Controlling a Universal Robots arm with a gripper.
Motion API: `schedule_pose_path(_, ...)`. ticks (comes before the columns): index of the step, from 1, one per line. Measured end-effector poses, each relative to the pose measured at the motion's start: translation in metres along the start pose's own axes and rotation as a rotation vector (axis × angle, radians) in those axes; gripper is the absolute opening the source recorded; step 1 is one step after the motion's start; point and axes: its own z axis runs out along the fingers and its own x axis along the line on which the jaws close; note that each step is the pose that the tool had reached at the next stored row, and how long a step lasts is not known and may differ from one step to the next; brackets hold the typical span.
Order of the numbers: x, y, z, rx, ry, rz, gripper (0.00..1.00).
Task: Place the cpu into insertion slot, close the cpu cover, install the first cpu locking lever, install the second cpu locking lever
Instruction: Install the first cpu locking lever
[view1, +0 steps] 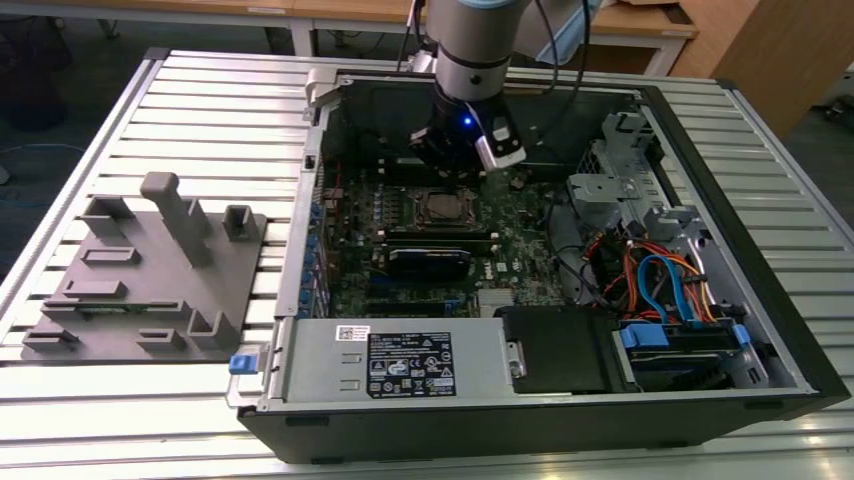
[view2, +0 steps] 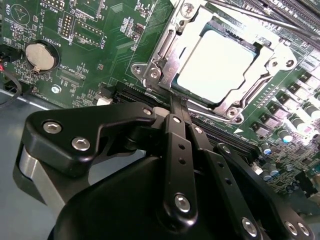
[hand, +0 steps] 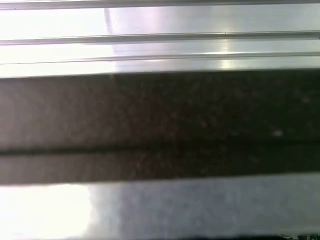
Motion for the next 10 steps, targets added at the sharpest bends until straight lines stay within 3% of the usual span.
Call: schedule_pose_path(10, 0.0000, 0.0002, -0.0020, -0.0001, 0.0000, 0.000, 0.10)
